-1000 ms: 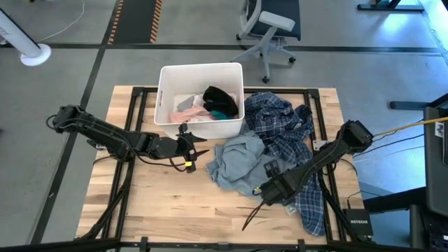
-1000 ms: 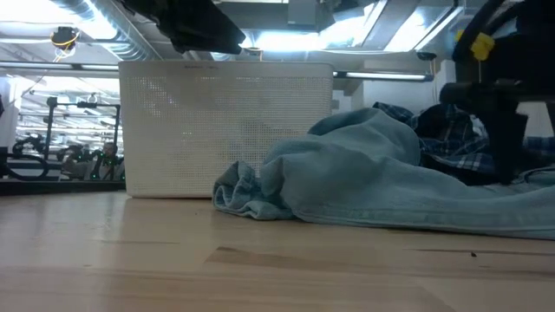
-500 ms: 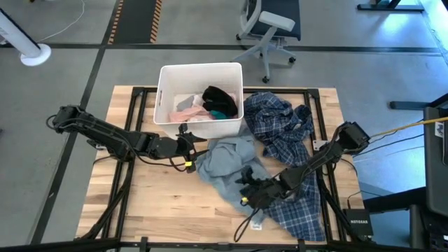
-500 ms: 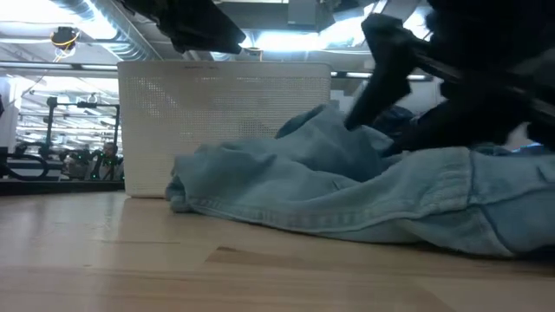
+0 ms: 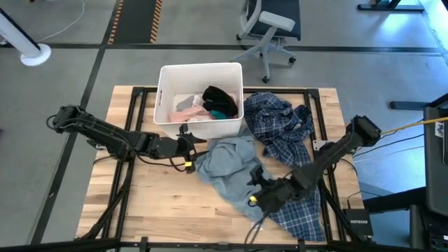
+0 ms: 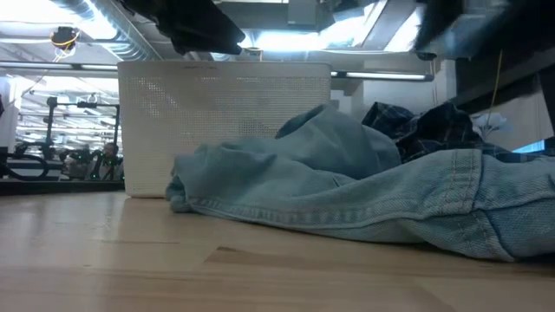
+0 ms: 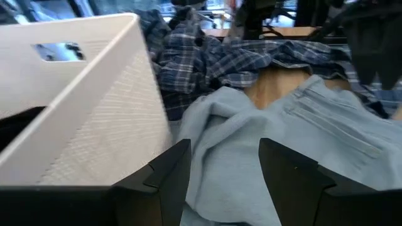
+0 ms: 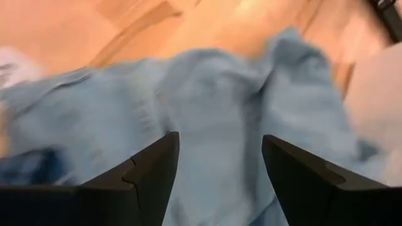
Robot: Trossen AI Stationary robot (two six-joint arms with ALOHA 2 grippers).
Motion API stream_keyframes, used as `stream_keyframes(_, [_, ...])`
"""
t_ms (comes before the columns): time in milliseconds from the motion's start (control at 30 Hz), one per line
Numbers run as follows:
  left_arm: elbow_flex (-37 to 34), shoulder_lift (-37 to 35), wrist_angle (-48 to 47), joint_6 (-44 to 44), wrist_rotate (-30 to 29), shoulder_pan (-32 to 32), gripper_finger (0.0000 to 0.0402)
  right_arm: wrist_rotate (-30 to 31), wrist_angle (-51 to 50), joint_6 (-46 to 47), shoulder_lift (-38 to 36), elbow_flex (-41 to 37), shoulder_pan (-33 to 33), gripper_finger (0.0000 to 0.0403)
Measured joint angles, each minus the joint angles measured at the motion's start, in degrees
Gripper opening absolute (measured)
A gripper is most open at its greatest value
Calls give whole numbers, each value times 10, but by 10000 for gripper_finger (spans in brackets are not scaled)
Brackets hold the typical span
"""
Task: Sort clothes
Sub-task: Put the blue jeans into the white bin
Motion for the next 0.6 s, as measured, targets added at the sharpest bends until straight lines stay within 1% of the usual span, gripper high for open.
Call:
stream_keyframes(67, [0,0,-4,-4,17,0,182,-5,-34,41,0,2,24,248])
stream_keyframes(167, [0,0,-3,-4,22,0,182,-7,-82,94,4,-5,58,248])
stream_keyframes(267, [0,0,-3,-6,22,0,182,-12,-122,116,6,-22,88,248])
stream_keyframes(333, [0,0,-2,-6,22,0,182,-10,-123,116,7,-36,101,248])
stream_keyframes(467, [0,0,-1,-6,22,0,182,21,-114,108,7,-65,113,248])
stream_keyframes(600, [0,0,-1,-6,22,1,182,20,-80,88,7,-103,112,248])
